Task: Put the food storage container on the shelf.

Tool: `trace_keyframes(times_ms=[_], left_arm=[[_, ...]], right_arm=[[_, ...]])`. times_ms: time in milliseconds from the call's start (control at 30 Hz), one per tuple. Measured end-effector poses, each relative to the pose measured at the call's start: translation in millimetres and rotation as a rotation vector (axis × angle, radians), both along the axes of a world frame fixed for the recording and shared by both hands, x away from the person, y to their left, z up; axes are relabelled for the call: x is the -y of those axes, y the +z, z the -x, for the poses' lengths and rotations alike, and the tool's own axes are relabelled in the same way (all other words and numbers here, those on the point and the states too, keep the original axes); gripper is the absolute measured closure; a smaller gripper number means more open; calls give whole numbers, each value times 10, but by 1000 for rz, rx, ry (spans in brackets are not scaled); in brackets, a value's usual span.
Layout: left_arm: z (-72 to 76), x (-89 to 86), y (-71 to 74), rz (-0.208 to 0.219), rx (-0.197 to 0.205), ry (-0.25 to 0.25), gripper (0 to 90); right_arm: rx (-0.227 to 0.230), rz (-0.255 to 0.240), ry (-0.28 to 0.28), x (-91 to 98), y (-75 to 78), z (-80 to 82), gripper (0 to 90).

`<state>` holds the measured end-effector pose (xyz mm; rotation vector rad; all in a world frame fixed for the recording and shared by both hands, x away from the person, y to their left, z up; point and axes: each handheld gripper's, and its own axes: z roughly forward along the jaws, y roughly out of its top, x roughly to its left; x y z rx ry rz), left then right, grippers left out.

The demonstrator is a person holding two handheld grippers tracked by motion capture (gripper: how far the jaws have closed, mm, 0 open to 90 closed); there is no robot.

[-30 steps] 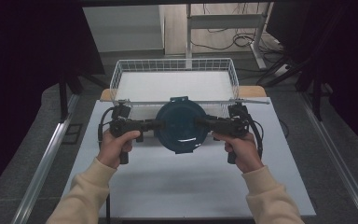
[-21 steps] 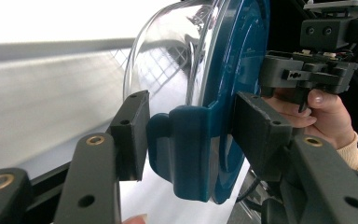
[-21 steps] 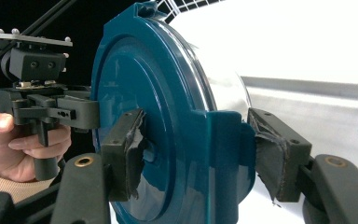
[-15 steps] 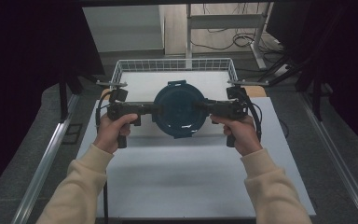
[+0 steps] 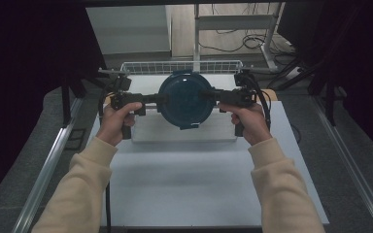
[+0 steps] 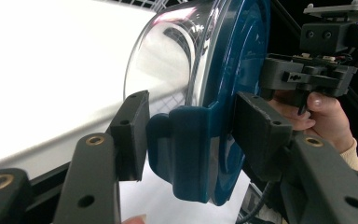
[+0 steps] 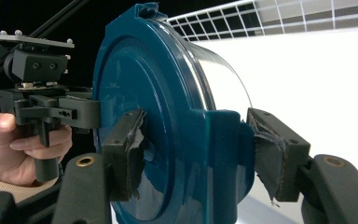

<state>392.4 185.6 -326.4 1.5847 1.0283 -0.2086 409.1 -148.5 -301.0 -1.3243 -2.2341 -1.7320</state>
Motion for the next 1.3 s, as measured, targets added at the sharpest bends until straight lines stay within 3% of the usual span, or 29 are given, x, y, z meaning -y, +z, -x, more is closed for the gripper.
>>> trace_keyframes(times_ms=[100, 400, 533, 633, 867, 1033, 1067, 1133, 1300], left_arm=[[-113, -23, 94, -2, 13, -5, 477], [-352, -33, 161, 14, 4, 5, 474], [-515, -48, 59, 35, -40, 5, 475], [-610, -58, -10, 57, -63, 19, 472], [-730, -42, -61, 92, -100, 42, 475], [-838, 16, -151, 110, -174, 48, 442], [-838, 16, -151, 110, -174, 48, 439], [-885, 37, -189, 126, -196, 62, 434], [-931, 59, -230, 146, -197, 87, 433]], right_arm=[[2, -4, -5, -15, 69, -69, 395], [-1, -1, -23, -42, 184, -289, 395], [-14, 6, -28, -55, 145, -439, 395], [-52, 2, -40, -66, 61, -534, 394], [-107, -61, -88, -37, -20, -669, 391], [-195, -105, -147, -13, -103, -773, 388], [-195, -105, -147, -13, -103, -773, 388], [-238, -132, -170, 17, -168, -820, 388], [-279, -166, -210, 37, -256, -864, 387]])
